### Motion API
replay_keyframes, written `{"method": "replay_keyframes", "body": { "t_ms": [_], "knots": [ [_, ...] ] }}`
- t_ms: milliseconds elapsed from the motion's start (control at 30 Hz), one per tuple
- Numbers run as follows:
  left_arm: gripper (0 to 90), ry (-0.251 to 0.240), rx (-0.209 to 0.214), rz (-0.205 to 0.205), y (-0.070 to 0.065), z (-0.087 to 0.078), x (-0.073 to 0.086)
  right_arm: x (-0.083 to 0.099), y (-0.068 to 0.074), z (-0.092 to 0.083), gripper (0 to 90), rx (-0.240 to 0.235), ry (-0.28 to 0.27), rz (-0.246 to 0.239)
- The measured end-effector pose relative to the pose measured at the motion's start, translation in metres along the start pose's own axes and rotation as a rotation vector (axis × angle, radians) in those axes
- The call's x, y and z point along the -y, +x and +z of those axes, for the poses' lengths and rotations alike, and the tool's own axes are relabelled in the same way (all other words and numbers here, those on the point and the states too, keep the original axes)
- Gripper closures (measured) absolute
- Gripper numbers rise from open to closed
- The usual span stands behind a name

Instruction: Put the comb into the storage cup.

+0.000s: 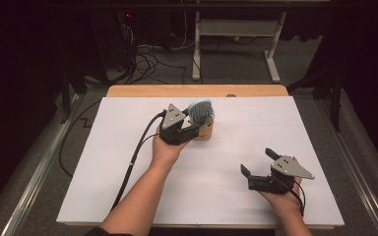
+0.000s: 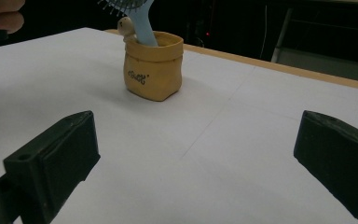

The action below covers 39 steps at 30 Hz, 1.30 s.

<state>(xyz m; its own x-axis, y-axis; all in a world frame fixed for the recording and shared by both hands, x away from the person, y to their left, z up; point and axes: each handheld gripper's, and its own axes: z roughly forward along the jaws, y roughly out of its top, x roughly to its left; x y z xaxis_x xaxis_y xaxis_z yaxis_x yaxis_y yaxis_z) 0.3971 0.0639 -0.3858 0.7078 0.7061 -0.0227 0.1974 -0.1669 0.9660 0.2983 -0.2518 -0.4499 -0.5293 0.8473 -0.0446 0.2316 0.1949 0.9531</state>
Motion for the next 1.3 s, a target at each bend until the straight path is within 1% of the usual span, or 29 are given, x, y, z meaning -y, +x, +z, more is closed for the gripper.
{"method": "replay_keyframes", "body": {
  "t_ms": [67, 200, 300, 333, 400, 467, 533, 600, 633, 767, 867, 933, 1033, 1100, 1167, 1233, 1300],
  "knots": [
    [33.2, 0.005, -0.001, -0.007, -0.001, 0.000, 0.000, 0.000, 0.000, 0.000, 0.4, 0.000, 0.001, -0.001],
    [23.5, 0.020, -0.003, -0.007, -0.003, -0.002, 0.000, 0.000, 0.001, 0.000, 0.4, 0.002, 0.001, -0.002],
    [16.3, 0.019, -0.007, -0.019, -0.003, -0.004, 0.002, 0.000, 0.002, 0.000, 0.4, 0.001, 0.004, -0.001],
    [15.2, 0.022, -0.001, -0.028, -0.002, -0.004, 0.004, 0.000, 0.002, 0.000, 0.4, 0.001, 0.004, -0.002],
    [14.5, 0.032, 0.015, -0.029, -0.002, -0.005, 0.006, 0.000, 0.002, 0.000, 0.4, 0.001, 0.004, -0.005],
    [13.8, 0.027, 0.029, -0.034, -0.002, -0.006, 0.009, 0.000, 0.002, 0.000, 0.4, 0.001, 0.004, -0.006],
    [9.0, 0.023, 0.043, -0.041, -0.002, -0.008, 0.012, 0.000, 0.002, 0.000, 0.4, 0.001, 0.004, -0.006],
    [5.2, 0.031, 0.050, -0.039, -0.003, -0.010, 0.016, 0.000, 0.002, 0.000, 0.4, 0.003, 0.006, -0.004],
    [3.1, 0.032, 0.055, -0.045, -0.002, -0.013, 0.018, 0.000, 0.002, 0.000, 0.4, 0.003, 0.006, -0.004],
    [0.0, 0.030, 0.064, -0.061, 0.004, -0.027, 0.030, 0.000, 0.002, 0.000, 0.4, 0.003, 0.003, -0.007],
    [0.0, 0.035, 0.058, -0.050, 0.008, -0.040, 0.039, -0.001, 0.002, 0.000, 0.4, 0.003, 0.000, -0.007],
    [0.0, 0.033, 0.061, -0.058, 0.011, -0.050, 0.044, -0.001, 0.002, -0.001, 0.4, 0.005, -0.002, -0.003],
    [0.0, 0.036, 0.054, -0.053, 0.014, -0.065, 0.050, -0.001, 0.002, -0.001, 0.4, 0.009, -0.002, -0.002],
    [0.0, 0.029, 0.049, -0.058, 0.017, -0.076, 0.054, -0.001, 0.001, -0.002, 0.4, 0.011, -0.002, -0.001],
    [0.0, 0.035, 0.039, -0.058, 0.019, -0.086, 0.059, -0.001, 0.002, -0.002, 0.4, 0.013, -0.002, 0.000],
    [0.0, 0.041, 0.035, -0.065, 0.022, -0.094, 0.064, -0.001, 0.002, -0.002, 0.4, 0.012, -0.002, 0.000],
    [0.0, 0.041, 0.035, -0.084, 0.025, -0.103, 0.070, -0.001, 0.002, -0.003, 0.4, 0.013, -0.003, 0.001]
  ]
}}
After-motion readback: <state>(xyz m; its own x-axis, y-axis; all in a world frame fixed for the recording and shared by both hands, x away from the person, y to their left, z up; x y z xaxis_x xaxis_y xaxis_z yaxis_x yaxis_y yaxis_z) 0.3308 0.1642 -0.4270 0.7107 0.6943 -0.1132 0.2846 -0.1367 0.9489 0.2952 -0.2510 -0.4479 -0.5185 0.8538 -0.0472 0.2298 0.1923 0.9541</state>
